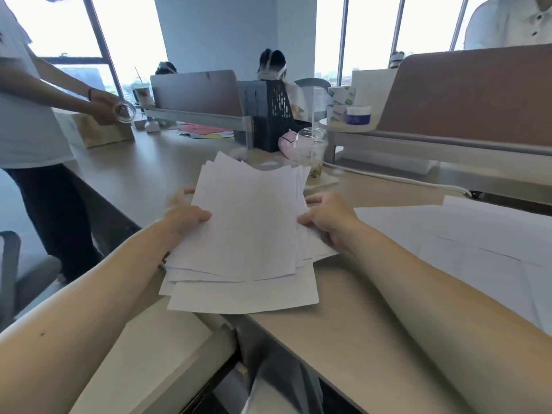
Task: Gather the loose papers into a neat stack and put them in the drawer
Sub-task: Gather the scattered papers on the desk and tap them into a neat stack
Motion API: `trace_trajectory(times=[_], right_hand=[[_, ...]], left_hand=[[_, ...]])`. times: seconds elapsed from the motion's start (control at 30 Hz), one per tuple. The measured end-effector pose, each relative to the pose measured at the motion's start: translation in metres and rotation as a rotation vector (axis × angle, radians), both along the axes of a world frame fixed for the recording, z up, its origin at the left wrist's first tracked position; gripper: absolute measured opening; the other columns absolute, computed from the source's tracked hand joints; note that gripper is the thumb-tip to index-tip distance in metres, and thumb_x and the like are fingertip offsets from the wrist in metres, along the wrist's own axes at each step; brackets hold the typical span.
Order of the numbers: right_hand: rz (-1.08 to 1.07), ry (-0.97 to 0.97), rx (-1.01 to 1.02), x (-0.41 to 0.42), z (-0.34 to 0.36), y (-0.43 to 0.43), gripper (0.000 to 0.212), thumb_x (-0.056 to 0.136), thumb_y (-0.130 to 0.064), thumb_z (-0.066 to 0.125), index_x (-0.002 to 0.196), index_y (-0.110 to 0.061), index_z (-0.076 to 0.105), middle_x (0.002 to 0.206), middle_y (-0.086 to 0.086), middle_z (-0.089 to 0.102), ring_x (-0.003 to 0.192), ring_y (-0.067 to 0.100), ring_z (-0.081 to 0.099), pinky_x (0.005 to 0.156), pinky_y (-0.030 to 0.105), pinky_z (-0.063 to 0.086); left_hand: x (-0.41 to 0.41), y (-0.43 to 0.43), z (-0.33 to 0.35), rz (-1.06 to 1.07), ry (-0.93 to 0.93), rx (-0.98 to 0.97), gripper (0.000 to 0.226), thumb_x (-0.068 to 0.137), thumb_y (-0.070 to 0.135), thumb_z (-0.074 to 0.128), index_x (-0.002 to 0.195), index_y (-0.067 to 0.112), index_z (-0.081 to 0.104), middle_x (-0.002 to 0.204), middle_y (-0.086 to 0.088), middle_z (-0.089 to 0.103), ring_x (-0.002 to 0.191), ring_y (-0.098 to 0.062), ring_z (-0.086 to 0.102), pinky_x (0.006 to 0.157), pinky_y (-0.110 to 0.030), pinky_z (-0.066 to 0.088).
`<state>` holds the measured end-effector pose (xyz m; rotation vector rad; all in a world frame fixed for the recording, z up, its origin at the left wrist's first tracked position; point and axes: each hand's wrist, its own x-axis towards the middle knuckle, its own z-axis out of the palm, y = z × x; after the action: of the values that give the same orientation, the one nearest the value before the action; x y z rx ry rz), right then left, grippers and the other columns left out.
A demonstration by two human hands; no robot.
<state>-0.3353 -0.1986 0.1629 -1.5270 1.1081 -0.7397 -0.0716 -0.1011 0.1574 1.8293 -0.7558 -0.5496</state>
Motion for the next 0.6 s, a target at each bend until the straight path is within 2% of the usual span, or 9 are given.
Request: trace_trajectory(times=[0.1, 0.2, 0.3, 0.4, 0.53, 0.6], right_hand=[[0.002, 0.064, -0.071, 0.008, -0.008, -0.001, 0.046, 0.079, 0.004, 0.072, 0.122, -0.008, 0.063, 0.11, 0.011, 0.069, 0.097, 0.028, 0.067, 0.09, 0.043, 0.056], [0.008, 0.162, -0.176, 0.007, -0.013, 0.0, 0.042, 0.08, 0.005, 0.069, 0.121, -0.004, 0.065, 0.12, 0.012, 0.067, 0.108, 0.028, 0.062, 0.097, 0.041, 0.051], [0.017, 0.244, -0.286, -0.002, -0.012, 0.002, 0.036, 0.081, 0.003, 0.068, 0.116, 0.0, 0.067, 0.12, 0.015, 0.068, 0.111, 0.029, 0.063, 0.098, 0.038, 0.05], [0.006, 0.289, -0.356, -0.024, -0.005, 0.002, 0.033, 0.082, -0.006, 0.07, 0.114, -0.011, 0.069, 0.113, 0.002, 0.068, 0.107, 0.019, 0.063, 0.091, 0.026, 0.047], [-0.027, 0.313, -0.407, -0.067, 0.007, 0.006, 0.018, 0.084, -0.008, 0.069, 0.101, -0.011, 0.074, 0.098, 0.002, 0.07, 0.094, 0.015, 0.063, 0.079, 0.023, 0.045], [-0.057, 0.338, -0.422, -0.095, 0.01, 0.01, 0.015, 0.084, -0.006, 0.066, 0.096, -0.01, 0.075, 0.095, 0.002, 0.069, 0.091, 0.016, 0.063, 0.076, 0.023, 0.045]], left_hand=[[0.016, -0.003, -0.011, 0.034, -0.102, 0.102, 0.065, 0.071, 0.001, 0.08, 0.121, 0.025, 0.047, 0.133, -0.021, 0.047, 0.112, -0.041, 0.056, 0.091, -0.055, 0.052], [0.008, 0.001, -0.01, -0.031, -0.249, 0.278, 0.071, 0.074, 0.007, 0.081, 0.133, 0.018, 0.044, 0.138, -0.015, 0.041, 0.123, -0.038, 0.046, 0.1, -0.05, 0.046], [0.0, 0.002, -0.006, -0.038, -0.447, 0.376, 0.071, 0.072, 0.02, 0.084, 0.133, 0.018, 0.047, 0.139, -0.013, 0.041, 0.125, -0.035, 0.043, 0.103, -0.047, 0.041], [-0.022, -0.001, 0.004, -0.049, -0.556, 0.308, 0.063, 0.071, 0.031, 0.083, 0.125, 0.021, 0.054, 0.135, -0.012, 0.046, 0.121, -0.032, 0.048, 0.103, -0.05, 0.04], [-0.076, -0.018, 0.016, -0.129, -0.589, 0.164, 0.045, 0.078, 0.035, 0.077, 0.117, 0.023, 0.059, 0.126, -0.006, 0.054, 0.118, -0.026, 0.05, 0.102, -0.048, 0.041], [-0.11, -0.031, 0.02, -0.223, -0.546, 0.099, 0.039, 0.08, 0.035, 0.076, 0.115, 0.025, 0.061, 0.12, -0.003, 0.054, 0.114, -0.023, 0.051, 0.102, -0.047, 0.043]])
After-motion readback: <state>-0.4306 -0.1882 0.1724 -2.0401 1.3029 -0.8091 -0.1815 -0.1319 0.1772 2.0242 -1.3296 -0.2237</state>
